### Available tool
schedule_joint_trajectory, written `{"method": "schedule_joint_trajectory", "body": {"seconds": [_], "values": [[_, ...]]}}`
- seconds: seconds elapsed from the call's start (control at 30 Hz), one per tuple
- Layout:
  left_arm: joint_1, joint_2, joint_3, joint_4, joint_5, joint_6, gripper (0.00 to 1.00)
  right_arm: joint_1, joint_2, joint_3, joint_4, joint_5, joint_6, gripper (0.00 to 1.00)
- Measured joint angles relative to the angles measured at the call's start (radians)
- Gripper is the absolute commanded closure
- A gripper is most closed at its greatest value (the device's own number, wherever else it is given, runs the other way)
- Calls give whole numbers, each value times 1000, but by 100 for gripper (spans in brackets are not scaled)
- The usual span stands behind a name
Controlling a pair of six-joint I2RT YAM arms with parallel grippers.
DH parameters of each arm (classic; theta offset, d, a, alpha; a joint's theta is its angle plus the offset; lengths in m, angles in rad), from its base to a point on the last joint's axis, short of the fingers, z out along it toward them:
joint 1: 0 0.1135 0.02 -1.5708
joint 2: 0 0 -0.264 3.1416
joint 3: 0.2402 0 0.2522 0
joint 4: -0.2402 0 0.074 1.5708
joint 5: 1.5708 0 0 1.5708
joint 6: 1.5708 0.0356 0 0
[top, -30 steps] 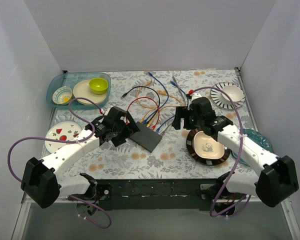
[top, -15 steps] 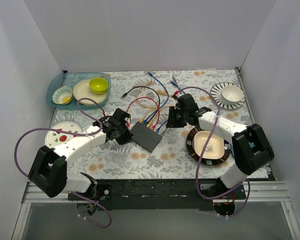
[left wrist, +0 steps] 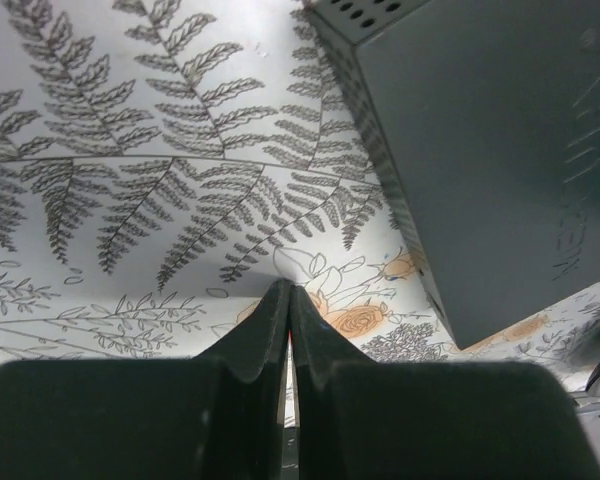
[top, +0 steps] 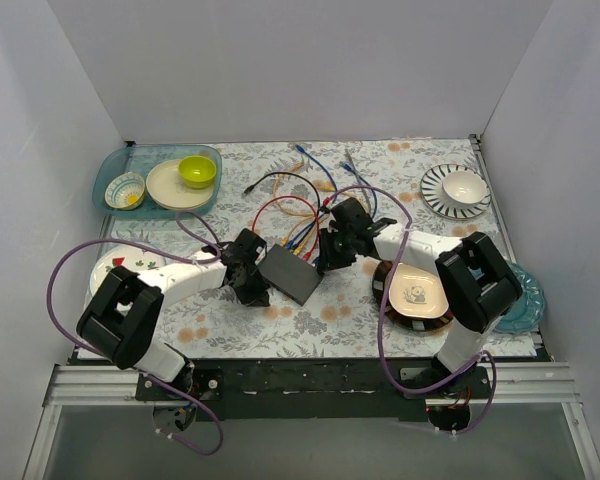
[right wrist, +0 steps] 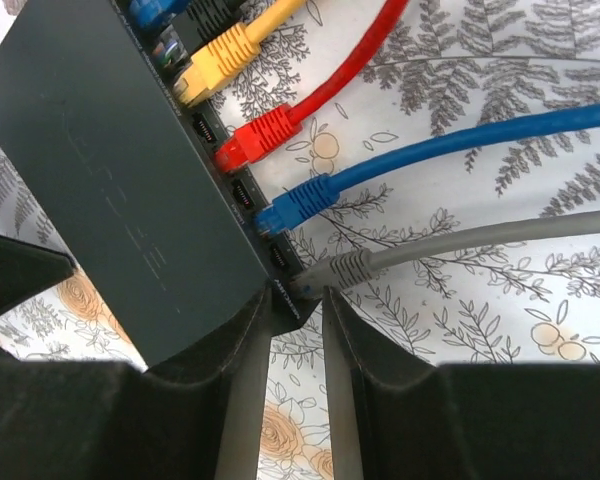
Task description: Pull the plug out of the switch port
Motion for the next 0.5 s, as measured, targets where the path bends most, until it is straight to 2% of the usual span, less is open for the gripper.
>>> {"method": "schedule_joint_trajectory", "body": {"seconds": [0.33, 0.5], "values": [[11, 92, 80, 14, 42, 23, 100, 87, 48, 53, 0, -17, -19, 66], [51, 109, 105, -20, 48, 48, 100, 115, 50, 63, -4, 11, -18, 73]]}}
